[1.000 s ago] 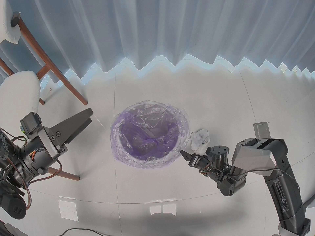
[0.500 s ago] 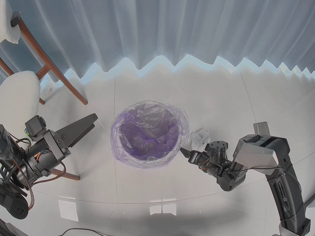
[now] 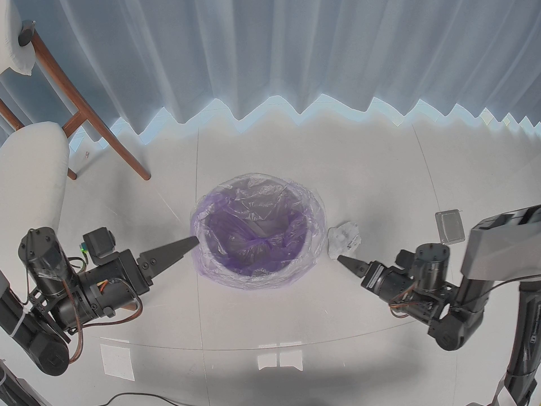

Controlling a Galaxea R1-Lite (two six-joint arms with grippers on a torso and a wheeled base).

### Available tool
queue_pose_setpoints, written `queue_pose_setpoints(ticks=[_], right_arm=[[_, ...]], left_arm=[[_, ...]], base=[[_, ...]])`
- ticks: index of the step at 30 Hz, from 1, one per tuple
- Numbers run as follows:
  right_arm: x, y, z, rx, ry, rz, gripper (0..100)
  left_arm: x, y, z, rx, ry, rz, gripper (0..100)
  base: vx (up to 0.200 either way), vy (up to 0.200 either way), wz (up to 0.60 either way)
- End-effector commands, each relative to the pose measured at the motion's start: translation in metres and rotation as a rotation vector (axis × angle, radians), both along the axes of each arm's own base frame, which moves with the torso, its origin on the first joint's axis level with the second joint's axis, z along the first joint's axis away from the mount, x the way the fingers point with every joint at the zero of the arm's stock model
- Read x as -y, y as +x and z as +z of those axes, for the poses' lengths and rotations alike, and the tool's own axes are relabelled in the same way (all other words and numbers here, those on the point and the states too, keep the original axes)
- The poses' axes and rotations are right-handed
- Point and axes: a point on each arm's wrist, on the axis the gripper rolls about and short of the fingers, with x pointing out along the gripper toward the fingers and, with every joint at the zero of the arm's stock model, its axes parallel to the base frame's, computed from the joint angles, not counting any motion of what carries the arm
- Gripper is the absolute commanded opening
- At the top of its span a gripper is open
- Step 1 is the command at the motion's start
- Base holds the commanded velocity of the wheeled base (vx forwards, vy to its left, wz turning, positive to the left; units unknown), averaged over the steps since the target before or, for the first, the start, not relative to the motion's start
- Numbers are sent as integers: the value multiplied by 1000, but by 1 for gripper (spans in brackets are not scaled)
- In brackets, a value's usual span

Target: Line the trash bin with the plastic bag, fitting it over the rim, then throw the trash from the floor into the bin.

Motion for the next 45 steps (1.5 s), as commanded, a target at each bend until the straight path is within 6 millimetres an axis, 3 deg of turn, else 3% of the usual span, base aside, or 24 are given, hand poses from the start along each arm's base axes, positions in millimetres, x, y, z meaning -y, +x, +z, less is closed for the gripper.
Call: queue_pose_setpoints(ticks=[1,6,10,12,13,17,21,26,34,38,45], right_arm=[[65,-128,106,193,256,-54,100],[87,-149,123,186,335,-138,100],[81,-139,111,137,192,96,100],[78,-133,105,118,152,132,100],[72,-117,88,67,71,153,100],[62,-87,48,-72,9,154,100],[54,-69,12,-94,-4,157,100],[35,-57,-22,-136,-91,191,100],[-4,-36,-44,-89,-102,250,100],[-22,-26,-63,-94,-95,272,100],[-37,-10,-63,-62,-29,216,100]], left_arm=[[-2,27,-90,-273,221,29,100],[-8,23,-101,-152,454,127,100],[-12,33,-94,-3,519,165,100],[-12,35,-92,7,517,167,100],[-15,41,-95,7,523,178,100],[-29,34,-121,-127,574,201,100],[-50,41,-138,-211,572,271,100],[-58,57,-156,-348,432,349,100],[-52,90,-174,-450,224,393,100],[-51,106,-169,-442,133,415,100],[-45,121,-164,-425,66,408,100]], base=[[0,0,0],[0,0,0],[0,0,0],[0,0,0],[0,0,0],[0,0,0],[0,0,0],[0,0,0],[0,0,0],[0,0,0],[0,0,0]])
